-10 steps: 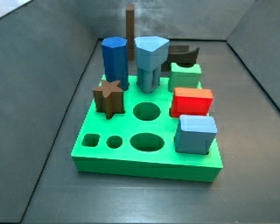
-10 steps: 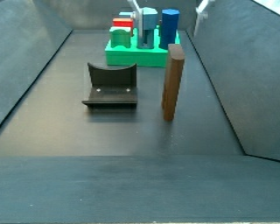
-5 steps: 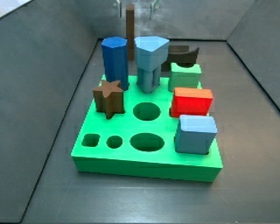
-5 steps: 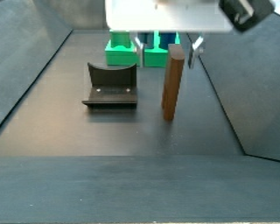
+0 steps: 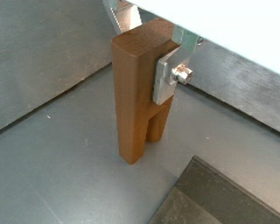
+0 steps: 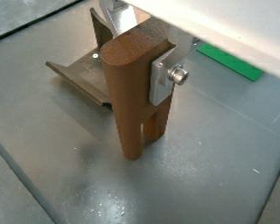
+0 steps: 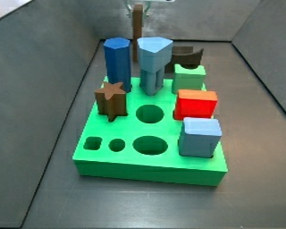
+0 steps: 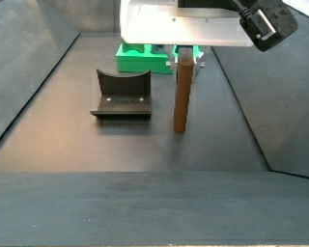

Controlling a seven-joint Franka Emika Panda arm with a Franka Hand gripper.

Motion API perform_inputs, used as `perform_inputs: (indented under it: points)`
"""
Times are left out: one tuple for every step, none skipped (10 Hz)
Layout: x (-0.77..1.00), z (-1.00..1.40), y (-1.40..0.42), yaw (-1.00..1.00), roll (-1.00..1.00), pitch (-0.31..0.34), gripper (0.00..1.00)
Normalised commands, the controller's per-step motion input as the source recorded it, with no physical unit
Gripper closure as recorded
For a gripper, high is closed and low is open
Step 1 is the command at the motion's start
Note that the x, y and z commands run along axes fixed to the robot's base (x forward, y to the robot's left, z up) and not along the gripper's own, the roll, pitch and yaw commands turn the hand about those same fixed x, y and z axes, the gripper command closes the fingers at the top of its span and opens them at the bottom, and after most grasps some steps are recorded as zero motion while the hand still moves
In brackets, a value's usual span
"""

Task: Pick up the square-circle object. Move up. Move to above the board. Insert the square-circle object.
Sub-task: Pick up the square-circle object, then move up, then move to above the board.

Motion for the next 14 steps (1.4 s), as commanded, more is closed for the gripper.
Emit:
perform_inputs:
  points:
    - [0.00,0.00,0.00,0.00,0.00,0.000,1.00]
    - [0.00,0.00,0.00,0.00,0.00,0.000,1.00]
    - [0.00,0.00,0.00,0.00,0.00,0.000,1.00]
    - [0.00,0.00,0.00,0.00,0.00,0.000,1.00]
    - [0.00,0.00,0.00,0.00,0.00,0.000,1.00]
    - [0.00,0.00,0.00,0.00,0.00,0.000,1.00]
    - [0.00,0.00,0.00,0.00,0.00,0.000,1.00]
    - [0.00,0.00,0.00,0.00,0.00,0.000,1.00]
    - [0.00,0.83,0.00,0.00,0.00,0.000,1.00]
    - [-0.05,0.78,0.00,-0.05,0.01,0.035,1.00]
    - [-0.06,0.67,0.00,-0.05,0.02,0.048,1.00]
    - [-0.04,0.53,0.01,-0.05,0.03,0.048,1.00]
    - [-0.02,0.31,0.01,-0.03,0.05,0.054,1.00]
    - [0.00,1.00,-0.12,-0.08,0.17,-0.398,1.00]
